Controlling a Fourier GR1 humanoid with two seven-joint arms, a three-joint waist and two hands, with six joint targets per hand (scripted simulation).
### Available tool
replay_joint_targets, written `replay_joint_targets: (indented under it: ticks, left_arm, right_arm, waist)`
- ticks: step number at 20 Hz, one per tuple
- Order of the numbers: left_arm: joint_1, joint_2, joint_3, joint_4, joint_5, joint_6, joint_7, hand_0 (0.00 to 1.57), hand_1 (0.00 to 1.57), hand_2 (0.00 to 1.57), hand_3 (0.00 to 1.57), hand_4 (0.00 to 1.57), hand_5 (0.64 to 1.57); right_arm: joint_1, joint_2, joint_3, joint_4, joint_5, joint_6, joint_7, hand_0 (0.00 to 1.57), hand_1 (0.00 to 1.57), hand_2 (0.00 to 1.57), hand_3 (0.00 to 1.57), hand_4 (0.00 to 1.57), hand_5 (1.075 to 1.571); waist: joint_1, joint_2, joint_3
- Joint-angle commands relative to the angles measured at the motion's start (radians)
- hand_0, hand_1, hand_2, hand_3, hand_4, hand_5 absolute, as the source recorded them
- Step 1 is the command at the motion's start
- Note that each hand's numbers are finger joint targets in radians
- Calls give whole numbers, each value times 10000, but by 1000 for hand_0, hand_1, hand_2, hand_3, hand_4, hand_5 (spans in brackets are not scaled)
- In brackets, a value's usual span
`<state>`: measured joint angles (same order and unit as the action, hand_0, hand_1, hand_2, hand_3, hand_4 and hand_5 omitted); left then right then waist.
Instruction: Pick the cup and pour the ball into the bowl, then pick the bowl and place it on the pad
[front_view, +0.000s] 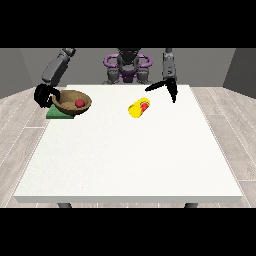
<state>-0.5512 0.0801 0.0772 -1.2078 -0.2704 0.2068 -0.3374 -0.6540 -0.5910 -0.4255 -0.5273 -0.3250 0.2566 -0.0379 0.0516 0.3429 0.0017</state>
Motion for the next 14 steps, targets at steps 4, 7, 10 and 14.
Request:
replay_joint_targets:
  ticks: [4, 7, 10, 14]
  left_arm:
    - [334, 8, -387, -1568, -139, -23, 341, 0, 0, 0, 0, 0, 1563]
    - [228, 251, -253, -2165, -137, 7, 397, 0, 0, 0, 0, 0, 1563]
    - [44, -2, -701, -2990, -595, 286, 1191, 0, 0, 0, 0, 0, 1564]
    - [-58, -133, -679, -3070, -749, 523, 1516, 0, 0, 0, 0, 0, 1563]
  right_arm:
    - [308, -1333, -385, 919, 222, 637, -1541, 1571, 1571, 1571, 351, 1024, 1569]
    - [154, -1767, -418, 1190, 299, 1070, -1960, 1571, 1571, 1571, 0, 1033, 1569]
    - [-470, -1901, -441, 1472, 388, 830, -2116, 1571, 1571, 1571, 0, 1039, 1569]
    - [-642, -1990, -191, 1423, 640, 1011, -2285, 1571, 1571, 1571, 436, 1031, 1571]
  waist:
    - [352, 926, 4]
    - [237, 1515, 6]
    - [183, 1882, 12]
    - [-225, 1990, 2]
